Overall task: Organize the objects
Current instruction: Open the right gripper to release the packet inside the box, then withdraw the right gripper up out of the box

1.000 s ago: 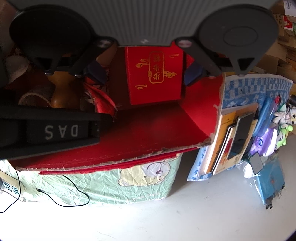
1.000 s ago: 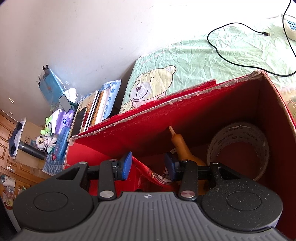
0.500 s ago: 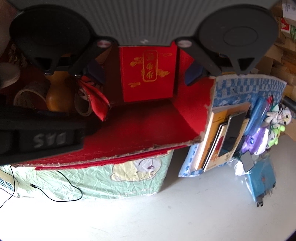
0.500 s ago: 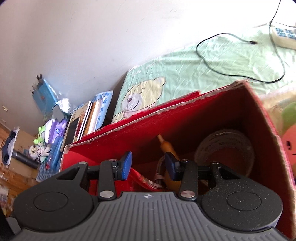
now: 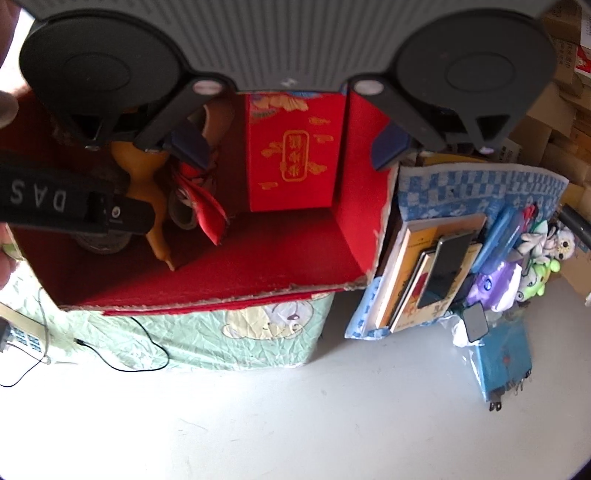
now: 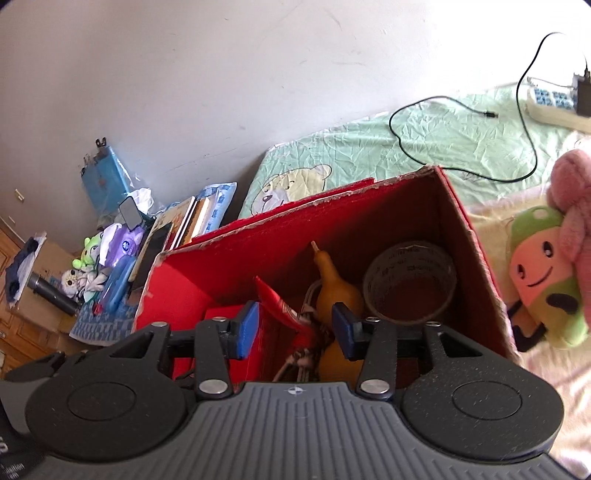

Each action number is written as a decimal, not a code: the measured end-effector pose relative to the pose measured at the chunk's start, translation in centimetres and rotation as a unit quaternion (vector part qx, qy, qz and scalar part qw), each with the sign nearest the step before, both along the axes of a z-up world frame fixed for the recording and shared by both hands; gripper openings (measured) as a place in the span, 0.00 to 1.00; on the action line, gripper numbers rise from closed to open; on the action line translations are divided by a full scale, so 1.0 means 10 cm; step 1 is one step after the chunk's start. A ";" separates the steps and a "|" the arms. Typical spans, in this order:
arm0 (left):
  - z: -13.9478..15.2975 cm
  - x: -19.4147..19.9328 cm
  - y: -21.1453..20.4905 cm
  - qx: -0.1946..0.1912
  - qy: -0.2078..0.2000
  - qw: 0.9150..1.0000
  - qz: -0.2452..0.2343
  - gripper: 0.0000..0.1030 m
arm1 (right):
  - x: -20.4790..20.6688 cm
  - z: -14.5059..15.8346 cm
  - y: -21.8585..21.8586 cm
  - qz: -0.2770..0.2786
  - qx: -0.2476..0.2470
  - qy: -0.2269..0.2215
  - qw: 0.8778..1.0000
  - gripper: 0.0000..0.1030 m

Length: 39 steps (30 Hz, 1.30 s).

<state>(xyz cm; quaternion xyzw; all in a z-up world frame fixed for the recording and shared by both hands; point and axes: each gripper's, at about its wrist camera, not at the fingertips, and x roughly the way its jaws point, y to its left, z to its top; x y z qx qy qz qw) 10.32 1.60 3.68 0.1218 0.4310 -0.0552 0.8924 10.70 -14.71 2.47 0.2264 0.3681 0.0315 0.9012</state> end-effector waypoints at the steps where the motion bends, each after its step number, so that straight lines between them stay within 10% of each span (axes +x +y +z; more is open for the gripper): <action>1: 0.01 -0.04 0.01 -0.002 -0.001 1.000 -0.002 0.92 | -0.05 0.03 0.01 0.000 -0.009 -0.007 1.000 0.52; 17: 0.25 -0.70 0.16 -0.033 -0.021 0.999 -0.018 0.97 | -0.74 0.24 0.23 -0.015 -0.081 -0.082 0.993 0.71; 39: -0.44 -0.93 0.09 0.029 0.141 0.988 0.052 0.97 | -1.05 -0.17 0.01 0.012 -0.061 0.068 0.996 0.72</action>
